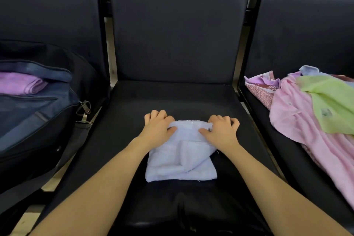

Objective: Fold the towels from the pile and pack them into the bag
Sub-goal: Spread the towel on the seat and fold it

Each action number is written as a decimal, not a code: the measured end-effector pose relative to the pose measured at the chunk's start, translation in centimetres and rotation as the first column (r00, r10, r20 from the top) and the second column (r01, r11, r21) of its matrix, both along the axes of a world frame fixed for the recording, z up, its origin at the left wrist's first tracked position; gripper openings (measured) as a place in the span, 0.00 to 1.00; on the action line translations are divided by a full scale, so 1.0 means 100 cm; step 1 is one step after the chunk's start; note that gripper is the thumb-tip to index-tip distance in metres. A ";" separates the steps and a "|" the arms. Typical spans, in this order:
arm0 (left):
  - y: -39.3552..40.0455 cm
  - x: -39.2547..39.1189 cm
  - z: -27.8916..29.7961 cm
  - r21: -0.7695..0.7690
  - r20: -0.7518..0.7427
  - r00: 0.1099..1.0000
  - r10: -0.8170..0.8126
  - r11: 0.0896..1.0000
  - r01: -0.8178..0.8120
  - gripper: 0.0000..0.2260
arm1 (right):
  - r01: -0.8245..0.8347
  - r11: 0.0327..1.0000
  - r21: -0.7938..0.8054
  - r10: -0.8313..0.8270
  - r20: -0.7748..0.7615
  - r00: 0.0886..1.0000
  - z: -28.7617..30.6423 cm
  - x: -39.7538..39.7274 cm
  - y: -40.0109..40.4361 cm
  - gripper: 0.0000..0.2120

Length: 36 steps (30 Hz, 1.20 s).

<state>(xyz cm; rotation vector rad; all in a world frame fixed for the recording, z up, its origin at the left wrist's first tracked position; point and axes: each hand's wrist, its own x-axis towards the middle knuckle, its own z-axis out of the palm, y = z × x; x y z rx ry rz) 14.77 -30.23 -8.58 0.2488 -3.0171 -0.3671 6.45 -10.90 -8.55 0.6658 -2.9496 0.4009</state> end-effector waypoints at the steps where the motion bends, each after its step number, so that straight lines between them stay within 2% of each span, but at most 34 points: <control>1: 0.000 0.001 -0.001 0.022 -0.041 0.999 -0.012 1.000 0.013 0.12 | -0.010 0.999 -0.032 0.010 0.000 1.000 0.001 0.003 -0.001 0.12; 4: -0.001 0.006 -0.001 0.113 -0.170 0.985 -0.002 0.993 0.022 0.11 | 0.000 0.994 -0.113 0.001 0.012 1.000 0.006 0.008 -0.003 0.10; 6: -0.001 0.010 0.001 0.117 -0.216 0.976 0.004 0.993 0.021 0.13 | -0.011 0.981 -0.195 0.014 0.011 1.000 0.011 0.009 -0.003 0.07; 8: -0.001 0.012 0.003 0.131 -0.179 0.984 -0.006 0.991 0.030 0.13 | -0.109 0.948 -0.299 0.117 0.010 0.993 0.015 0.011 -0.001 0.03; 10: 0.001 0.013 0.005 0.207 -0.122 0.992 -0.030 0.977 0.055 0.16 | -0.215 0.905 -0.368 0.238 0.016 0.971 0.020 0.017 0.001 0.04; 14: 0.010 0.009 0.017 0.311 -0.164 0.979 -0.122 0.935 0.169 0.17 | -0.342 0.842 -0.418 0.329 -0.106 0.938 0.030 0.027 -0.002 0.05; 17: 0.012 0.008 0.022 0.471 -0.113 0.991 -0.070 0.874 0.115 0.12 | -0.307 0.834 -0.459 0.295 -0.101 0.950 0.033 0.028 -0.001 0.05; 20: 0.004 0.012 0.019 0.361 -0.107 0.994 -0.023 0.931 0.060 0.08 | -0.232 0.825 -0.516 0.274 0.006 0.962 0.034 0.031 0.000 0.03; 22: -0.005 0.017 0.016 0.313 -0.094 0.995 0.042 0.950 -0.010 0.09 | -0.147 0.801 -0.580 0.254 0.107 0.961 0.034 0.032 -0.003 0.03; 24: -0.013 0.023 0.015 0.428 -0.051 0.989 0.138 0.898 -0.104 0.09 | -0.075 0.808 -0.584 0.229 0.195 0.954 0.031 0.030 -0.009 0.03; 26: -0.018 0.027 0.014 0.510 -0.053 0.978 0.202 0.848 -0.147 0.06 | -0.054 0.862 -0.504 0.196 0.234 0.952 0.025 0.028 -0.015 0.02; 29: -0.018 0.027 0.011 0.464 -0.080 0.970 0.230 0.870 -0.168 0.07 | -0.045 0.930 -0.364 0.136 0.227 0.964 0.014 0.024 -0.021 0.06; 31: -0.016 0.021 0.008 0.381 -0.104 0.956 0.274 0.899 -0.216 0.10 | -0.058 0.949 -0.310 0.107 0.142 0.984 0.010 0.021 -0.026 0.07; 33: -0.015 0.014 0.003 0.247 -0.163 0.932 0.323 0.928 -0.279 0.13 | -0.070 0.959 -0.275 0.088 0.055 0.995 0.007 0.018 -0.030 0.07; 36: -0.010 0.003 0.001 -0.018 -0.201 0.925 0.322 0.943 -0.332 0.14 | -0.023 0.972 -0.233 0.029 0.022 0.999 0.004 0.014 -0.035 0.07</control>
